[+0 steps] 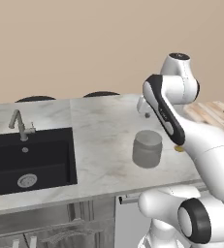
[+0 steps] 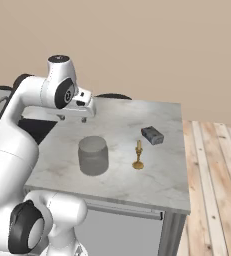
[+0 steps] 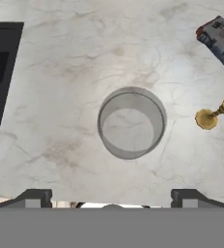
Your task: Pick the candle and jar from the dining table and place them in the open cabinet. Close the cabinet after placing the objects.
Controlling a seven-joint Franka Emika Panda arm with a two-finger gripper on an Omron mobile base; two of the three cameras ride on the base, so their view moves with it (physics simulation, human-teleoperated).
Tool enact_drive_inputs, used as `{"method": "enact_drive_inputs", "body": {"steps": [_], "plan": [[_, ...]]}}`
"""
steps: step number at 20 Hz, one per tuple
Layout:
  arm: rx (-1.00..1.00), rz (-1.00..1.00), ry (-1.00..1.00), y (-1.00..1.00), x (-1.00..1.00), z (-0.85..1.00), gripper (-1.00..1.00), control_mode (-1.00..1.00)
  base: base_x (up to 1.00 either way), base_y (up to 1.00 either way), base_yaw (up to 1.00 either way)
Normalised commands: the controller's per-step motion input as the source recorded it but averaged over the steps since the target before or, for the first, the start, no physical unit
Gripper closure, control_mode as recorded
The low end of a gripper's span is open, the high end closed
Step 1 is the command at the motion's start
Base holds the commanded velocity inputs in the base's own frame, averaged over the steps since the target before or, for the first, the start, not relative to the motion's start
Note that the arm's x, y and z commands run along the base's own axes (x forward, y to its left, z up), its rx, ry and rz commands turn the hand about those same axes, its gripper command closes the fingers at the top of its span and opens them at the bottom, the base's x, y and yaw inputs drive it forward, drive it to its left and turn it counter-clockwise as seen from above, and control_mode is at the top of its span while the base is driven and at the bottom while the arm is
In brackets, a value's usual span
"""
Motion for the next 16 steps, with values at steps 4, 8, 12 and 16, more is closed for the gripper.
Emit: {"method": "enact_drive_inputs", "body": {"steps": [4, 8, 12, 16], "plan": [[0.0, -0.08, 0.0, -0.03, 0.0, -0.14, -1.0, -1.0, 0.0, 0.0, 0.0], [0.01, -0.13, 0.0, -0.09, -0.03, -0.12, -1.0, -1.0, 0.0, 0.0, 0.0], [0.01, -0.16, 0.0, -0.12, -0.05, -0.12, -1.0, -1.0, 0.0, 0.0, 0.0], [0.01, -0.16, 0.0, -0.15, -0.05, -0.13, -1.0, -1.0, 0.0, 0.0, 0.0]]}}
